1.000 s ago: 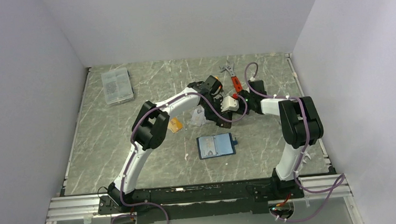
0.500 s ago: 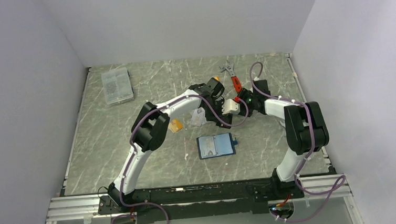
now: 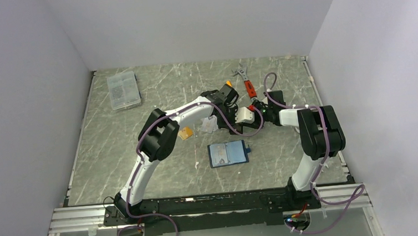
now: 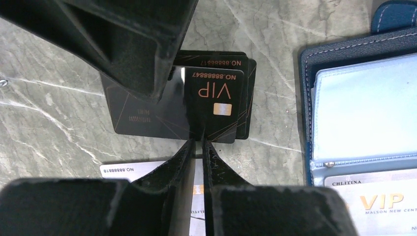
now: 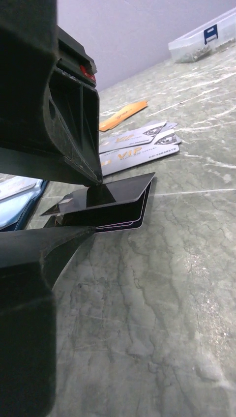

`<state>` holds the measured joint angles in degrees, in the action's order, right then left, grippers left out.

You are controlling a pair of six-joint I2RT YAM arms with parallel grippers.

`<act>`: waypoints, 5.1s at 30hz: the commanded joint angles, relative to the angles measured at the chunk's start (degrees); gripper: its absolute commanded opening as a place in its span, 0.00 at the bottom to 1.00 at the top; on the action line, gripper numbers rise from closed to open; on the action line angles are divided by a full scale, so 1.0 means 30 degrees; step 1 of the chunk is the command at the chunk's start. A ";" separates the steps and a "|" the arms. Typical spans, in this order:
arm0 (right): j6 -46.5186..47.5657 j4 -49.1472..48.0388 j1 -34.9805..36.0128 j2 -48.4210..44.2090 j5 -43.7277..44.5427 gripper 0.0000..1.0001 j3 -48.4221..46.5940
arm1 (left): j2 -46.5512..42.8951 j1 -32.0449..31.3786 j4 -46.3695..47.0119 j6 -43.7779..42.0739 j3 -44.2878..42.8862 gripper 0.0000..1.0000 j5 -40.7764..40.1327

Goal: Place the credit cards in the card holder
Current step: Pick up the credit card from the center of the board.

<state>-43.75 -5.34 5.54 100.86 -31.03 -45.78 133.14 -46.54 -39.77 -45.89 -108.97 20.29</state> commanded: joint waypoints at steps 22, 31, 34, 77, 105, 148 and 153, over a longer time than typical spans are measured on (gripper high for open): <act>0.0695 -0.0159 -0.0354 -0.1557 -0.0175 0.34 -0.0415 | 0.0357 -0.0369 -0.1108 -0.1162 0.0610 0.04 -0.0869; 0.0129 -0.1557 -0.0301 0.0018 -0.1744 0.30 -0.0056 | 0.0295 -0.0367 -0.1048 -0.1219 0.0654 0.01 -0.0929; 0.0281 -0.1338 -0.0266 0.0407 -0.1868 0.28 -0.0192 | 0.0326 -0.0370 -0.1038 -0.1169 0.0570 0.00 -0.0916; 0.4970 1.0546 0.2968 -0.4838 0.8951 0.00 -0.4608 | -0.6575 0.5858 -0.3677 0.4455 0.0903 0.05 0.7527; 0.5419 1.1915 0.6502 -0.4008 1.5323 0.00 -0.3562 | -0.8376 0.6040 -0.2879 0.5189 0.4223 0.01 0.8725; 0.4795 1.0367 0.6136 -0.8471 0.9994 0.00 -0.5118 | -0.8536 0.6253 -0.0350 1.2887 0.4802 0.47 1.6325; 0.3990 0.8273 0.6078 -1.0531 0.6538 0.00 -0.5103 | -1.0073 0.6794 0.9278 2.1866 0.8283 0.56 1.8663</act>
<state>-29.39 27.18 24.03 73.87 -0.71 -59.94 108.84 -27.70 -36.03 -3.92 -90.41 66.15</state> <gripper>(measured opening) 0.008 0.515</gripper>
